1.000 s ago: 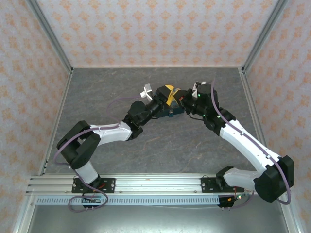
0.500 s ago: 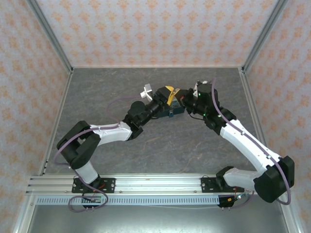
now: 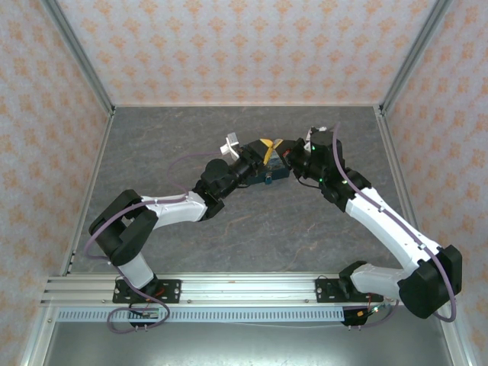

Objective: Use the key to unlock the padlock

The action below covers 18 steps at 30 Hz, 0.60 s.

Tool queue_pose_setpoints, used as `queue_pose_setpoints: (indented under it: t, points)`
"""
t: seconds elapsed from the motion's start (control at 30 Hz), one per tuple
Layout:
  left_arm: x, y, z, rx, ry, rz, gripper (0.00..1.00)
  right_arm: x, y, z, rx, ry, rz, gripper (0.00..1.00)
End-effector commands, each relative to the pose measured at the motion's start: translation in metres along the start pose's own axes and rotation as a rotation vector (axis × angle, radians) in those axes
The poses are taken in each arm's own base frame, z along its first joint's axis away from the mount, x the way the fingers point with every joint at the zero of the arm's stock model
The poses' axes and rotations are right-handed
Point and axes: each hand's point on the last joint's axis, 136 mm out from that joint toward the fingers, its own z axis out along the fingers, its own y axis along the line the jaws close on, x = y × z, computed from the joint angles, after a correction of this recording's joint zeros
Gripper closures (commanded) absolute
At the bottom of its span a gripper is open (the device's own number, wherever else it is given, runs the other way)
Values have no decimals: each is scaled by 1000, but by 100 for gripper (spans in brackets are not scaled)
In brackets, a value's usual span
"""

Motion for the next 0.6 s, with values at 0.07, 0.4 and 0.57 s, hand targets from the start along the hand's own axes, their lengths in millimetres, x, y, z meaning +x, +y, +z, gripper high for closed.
queue_pose_setpoints:
  t: [0.07,0.4,0.57]
  points:
    - [4,-16,-5,29,2,24,87,-6,6,-6,-4,-22,-18,100]
    - [4,-20,-19,-41,32,170,100,-12,-7,-29,-27,-7,-155,81]
    - [14,-36,-30,-103,174,393,100,-14,-13,-52,-77,57,-353,61]
